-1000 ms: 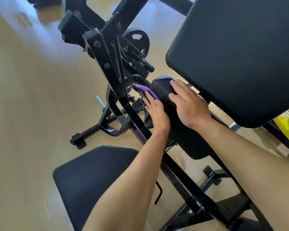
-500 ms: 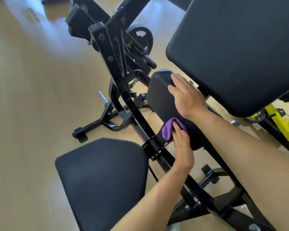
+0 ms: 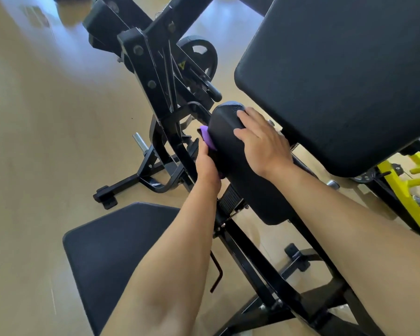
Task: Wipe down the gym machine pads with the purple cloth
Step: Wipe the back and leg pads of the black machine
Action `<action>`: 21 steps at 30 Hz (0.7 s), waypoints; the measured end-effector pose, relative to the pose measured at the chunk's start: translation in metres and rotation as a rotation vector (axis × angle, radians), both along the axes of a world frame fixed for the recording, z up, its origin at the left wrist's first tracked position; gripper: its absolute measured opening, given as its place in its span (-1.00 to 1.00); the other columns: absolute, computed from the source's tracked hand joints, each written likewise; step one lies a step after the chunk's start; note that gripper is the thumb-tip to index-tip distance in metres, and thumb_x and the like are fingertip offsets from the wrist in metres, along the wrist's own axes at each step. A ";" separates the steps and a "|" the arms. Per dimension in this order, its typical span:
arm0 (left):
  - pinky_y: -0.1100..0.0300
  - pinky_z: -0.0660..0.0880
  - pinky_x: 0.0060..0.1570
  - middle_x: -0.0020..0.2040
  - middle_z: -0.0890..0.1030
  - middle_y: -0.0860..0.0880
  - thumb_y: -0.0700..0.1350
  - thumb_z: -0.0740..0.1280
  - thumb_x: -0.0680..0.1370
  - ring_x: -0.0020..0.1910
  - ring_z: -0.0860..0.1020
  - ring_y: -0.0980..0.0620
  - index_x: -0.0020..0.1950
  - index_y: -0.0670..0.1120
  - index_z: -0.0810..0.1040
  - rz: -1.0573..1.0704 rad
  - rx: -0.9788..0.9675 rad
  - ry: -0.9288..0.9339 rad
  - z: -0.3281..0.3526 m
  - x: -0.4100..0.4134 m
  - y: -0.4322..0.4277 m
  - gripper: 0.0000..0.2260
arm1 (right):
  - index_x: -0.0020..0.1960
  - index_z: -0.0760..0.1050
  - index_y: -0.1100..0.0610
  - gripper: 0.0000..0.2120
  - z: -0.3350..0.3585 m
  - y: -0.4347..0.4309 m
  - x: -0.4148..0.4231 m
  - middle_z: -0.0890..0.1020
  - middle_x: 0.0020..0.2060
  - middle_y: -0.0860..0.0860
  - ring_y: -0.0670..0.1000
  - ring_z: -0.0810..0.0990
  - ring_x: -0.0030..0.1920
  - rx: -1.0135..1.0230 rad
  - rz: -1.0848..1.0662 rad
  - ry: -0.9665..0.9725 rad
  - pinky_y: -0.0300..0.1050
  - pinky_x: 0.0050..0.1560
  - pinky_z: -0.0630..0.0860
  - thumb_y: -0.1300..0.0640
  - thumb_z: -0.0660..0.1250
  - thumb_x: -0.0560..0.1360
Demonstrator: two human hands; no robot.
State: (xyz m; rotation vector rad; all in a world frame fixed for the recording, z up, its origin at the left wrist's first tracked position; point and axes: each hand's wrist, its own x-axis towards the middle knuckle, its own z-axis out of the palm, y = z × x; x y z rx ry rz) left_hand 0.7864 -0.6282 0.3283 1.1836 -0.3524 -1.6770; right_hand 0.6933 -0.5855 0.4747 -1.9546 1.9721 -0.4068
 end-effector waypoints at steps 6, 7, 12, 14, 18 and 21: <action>0.01 0.46 0.22 0.33 0.60 0.01 0.29 0.22 0.57 0.30 0.53 -0.01 0.36 0.06 0.55 0.102 0.222 0.316 -0.020 -0.056 0.083 -0.53 | 0.48 0.35 0.14 -0.59 0.001 0.002 0.000 0.29 0.52 -0.01 0.13 0.30 0.43 -0.002 0.010 -0.001 0.11 0.33 0.23 0.05 0.05 0.69; 0.03 0.47 0.19 0.35 0.58 0.03 0.25 0.21 0.60 0.30 0.52 0.00 0.38 0.07 0.53 0.092 0.236 0.328 -0.018 -0.064 0.101 -0.56 | 0.47 0.35 0.16 -0.60 0.002 0.003 0.000 0.30 0.52 0.02 0.13 0.30 0.43 0.001 0.012 -0.003 0.11 0.33 0.22 0.06 0.05 0.69; -0.14 0.49 0.30 0.29 0.63 0.00 0.03 0.23 0.65 0.28 0.57 -0.09 0.38 0.12 0.53 0.036 0.322 0.407 -0.024 -0.087 0.165 -0.70 | 0.57 0.25 0.08 -0.54 0.002 0.006 -0.001 0.15 0.62 -0.04 0.03 0.15 0.57 0.010 0.040 -0.022 0.11 0.48 0.10 0.02 0.03 0.70; -0.06 0.53 0.22 0.31 0.61 -0.04 0.07 0.24 0.65 0.26 0.56 -0.06 0.41 0.01 0.51 0.038 0.341 0.420 -0.022 -0.080 0.157 -0.65 | 0.58 0.24 0.05 -0.53 0.001 0.006 -0.002 0.12 0.63 -0.05 0.02 0.12 0.59 0.011 0.042 -0.039 0.12 0.51 0.07 0.02 0.03 0.70; 0.10 0.48 0.06 0.29 0.60 -0.02 0.22 0.23 0.55 0.08 0.57 -0.02 0.37 0.08 0.51 0.067 0.277 0.272 0.002 -0.047 0.093 -0.57 | 0.44 0.38 0.19 -0.60 -0.001 0.006 -0.002 0.20 0.61 0.00 0.06 0.17 0.57 -0.023 0.039 -0.046 0.15 0.46 0.13 0.05 0.07 0.68; -0.10 0.50 0.22 0.29 0.60 -0.05 0.17 0.21 0.60 0.22 0.57 -0.12 0.39 0.19 0.50 0.134 0.181 0.206 0.010 -0.019 0.038 -0.63 | 0.45 0.39 0.16 -0.60 -0.002 0.006 -0.004 0.16 0.62 -0.02 0.03 0.14 0.59 -0.016 0.040 -0.076 0.15 0.49 0.09 0.04 0.07 0.68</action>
